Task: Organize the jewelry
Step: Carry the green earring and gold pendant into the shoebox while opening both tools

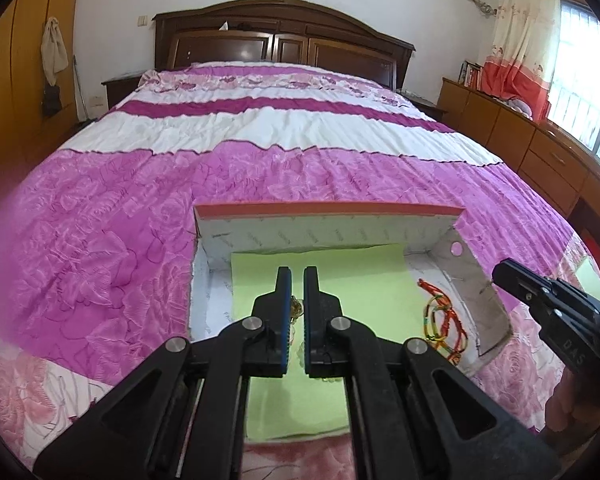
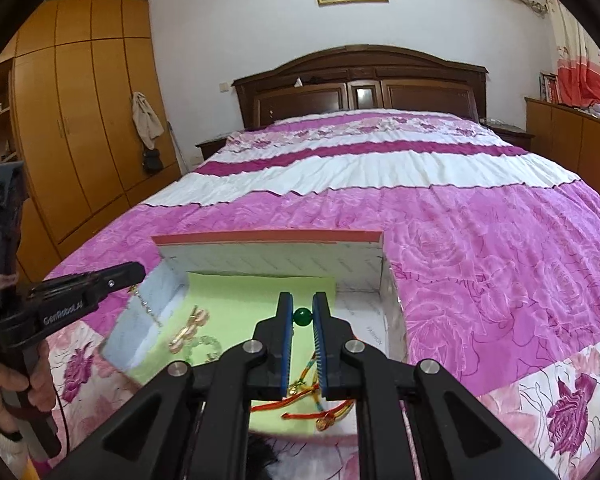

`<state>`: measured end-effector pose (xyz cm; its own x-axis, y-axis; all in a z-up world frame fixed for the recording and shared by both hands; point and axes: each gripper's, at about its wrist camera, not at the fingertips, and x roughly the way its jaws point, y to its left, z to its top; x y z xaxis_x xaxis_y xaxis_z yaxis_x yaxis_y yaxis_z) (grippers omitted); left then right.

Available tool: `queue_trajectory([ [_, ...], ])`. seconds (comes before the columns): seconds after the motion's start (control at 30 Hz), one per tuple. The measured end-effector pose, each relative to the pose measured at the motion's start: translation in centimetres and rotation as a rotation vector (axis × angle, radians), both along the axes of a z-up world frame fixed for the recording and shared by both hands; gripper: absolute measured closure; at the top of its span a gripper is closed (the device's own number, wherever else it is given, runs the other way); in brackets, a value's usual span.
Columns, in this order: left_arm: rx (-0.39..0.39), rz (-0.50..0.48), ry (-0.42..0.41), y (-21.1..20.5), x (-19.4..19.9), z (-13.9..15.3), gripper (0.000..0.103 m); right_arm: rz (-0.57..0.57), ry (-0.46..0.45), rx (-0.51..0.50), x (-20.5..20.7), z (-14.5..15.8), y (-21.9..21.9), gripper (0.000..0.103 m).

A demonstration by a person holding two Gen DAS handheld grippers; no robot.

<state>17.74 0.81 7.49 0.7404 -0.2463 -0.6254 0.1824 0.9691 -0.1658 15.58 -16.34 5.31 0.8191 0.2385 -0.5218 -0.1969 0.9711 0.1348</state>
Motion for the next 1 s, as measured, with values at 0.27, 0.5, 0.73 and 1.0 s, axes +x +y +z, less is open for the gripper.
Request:
queue_trajectory([
  [0.27,0.014,0.013,0.052,-0.2,1.3,-2.5,0.103,-0.021,0.075,-0.016,2.6,-2.8,-0.1,0.092],
  [0.5,0.027,0.021,0.087,-0.2,1.8,-4.0,0.103,-0.035,0.127,-0.028,3.5,-4.6,-0.2,0.091],
  [0.73,0.049,0.012,0.105,-0.7,1.7,-4.6,0.103,-0.043,0.144,-0.043,3.7,-5.1,-0.4,0.091],
  [1.0,0.069,0.009,0.115,-0.9,1.1,-4.7,0.086,-0.046,0.159,-0.012,3.4,-5.0,-0.8,0.083],
])
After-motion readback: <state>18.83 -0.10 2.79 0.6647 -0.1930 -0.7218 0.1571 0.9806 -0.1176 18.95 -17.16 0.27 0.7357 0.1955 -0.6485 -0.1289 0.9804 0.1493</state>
